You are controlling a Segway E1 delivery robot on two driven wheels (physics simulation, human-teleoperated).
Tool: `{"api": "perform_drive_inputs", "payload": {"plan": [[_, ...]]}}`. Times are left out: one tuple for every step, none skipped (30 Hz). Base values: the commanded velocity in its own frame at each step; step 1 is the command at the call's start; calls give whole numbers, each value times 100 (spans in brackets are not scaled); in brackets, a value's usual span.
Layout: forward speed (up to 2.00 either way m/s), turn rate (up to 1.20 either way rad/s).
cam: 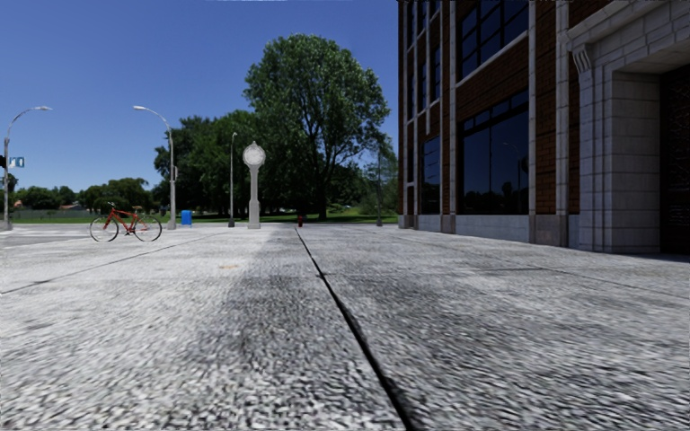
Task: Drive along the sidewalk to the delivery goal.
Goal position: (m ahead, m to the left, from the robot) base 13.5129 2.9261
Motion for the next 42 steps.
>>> {"api": "perform_drive_inputs", "payload": {"plan": [[200,43],[200,43],[200,43],[200,43],[200,43],[200,43],[200,43],[200,43],[200,43],[200,43],[200,40],[200,0],[200,0],[200,0],[200,0],[200,0],[200,0],[200,0],[200,0],[200,0],[200,0],[200,0],[200,0],[200,0],[200,0],[200,0],[200,-1],[200,-25],[200,-48],[200,-56],[200,-54],[200,-54],[200,-1],[200,0],[200,0],[200,0],[200,0],[200,0],[200,0],[200,0],[200,0],[200,0]]}}
